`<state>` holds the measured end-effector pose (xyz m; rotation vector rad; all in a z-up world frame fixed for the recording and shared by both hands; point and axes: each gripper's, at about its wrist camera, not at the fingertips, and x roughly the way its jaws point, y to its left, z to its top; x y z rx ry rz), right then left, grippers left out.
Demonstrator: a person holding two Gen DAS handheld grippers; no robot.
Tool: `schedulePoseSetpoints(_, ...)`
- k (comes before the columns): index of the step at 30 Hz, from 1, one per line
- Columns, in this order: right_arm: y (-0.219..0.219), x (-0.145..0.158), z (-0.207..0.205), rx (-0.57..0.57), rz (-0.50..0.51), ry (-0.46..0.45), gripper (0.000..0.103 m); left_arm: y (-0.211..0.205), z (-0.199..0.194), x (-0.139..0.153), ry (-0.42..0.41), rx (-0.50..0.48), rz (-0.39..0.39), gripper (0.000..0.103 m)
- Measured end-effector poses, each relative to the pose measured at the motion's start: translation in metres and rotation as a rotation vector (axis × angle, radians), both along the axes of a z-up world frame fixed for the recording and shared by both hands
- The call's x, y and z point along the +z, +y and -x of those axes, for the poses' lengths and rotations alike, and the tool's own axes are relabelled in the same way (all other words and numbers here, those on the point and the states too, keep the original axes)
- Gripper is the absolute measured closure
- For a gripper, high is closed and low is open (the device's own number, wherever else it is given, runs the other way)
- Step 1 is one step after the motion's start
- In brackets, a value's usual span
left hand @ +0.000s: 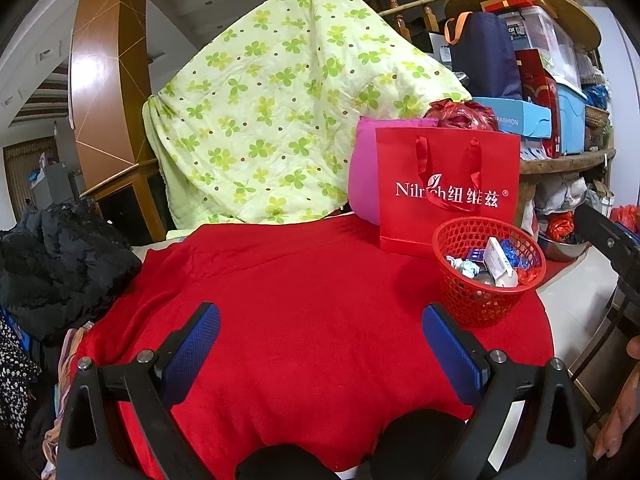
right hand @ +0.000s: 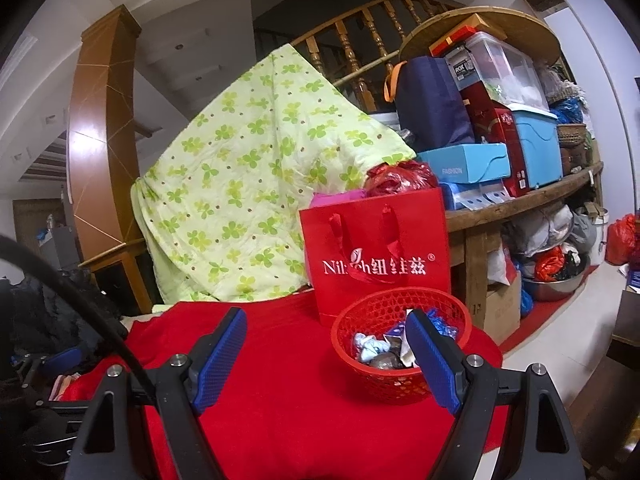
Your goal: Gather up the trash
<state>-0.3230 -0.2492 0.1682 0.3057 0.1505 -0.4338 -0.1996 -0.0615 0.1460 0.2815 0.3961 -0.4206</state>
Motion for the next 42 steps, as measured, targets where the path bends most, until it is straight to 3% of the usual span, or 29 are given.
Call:
schedulePoseSetpoints(21, -0.035, -0.018, -0.009, -0.061, -0.035, 0.055, 0.019, -0.044, -0.019, -0.019, 0.067, -0.080, -0.045, 0.002)
schedulePoseSetpoints(42, -0.024, -0.024, -0.024, -0.046, 0.012, 0.053, 0.019, -0.015, -0.057, -0.037, 0.098, 0.027, -0.028, 0.002)
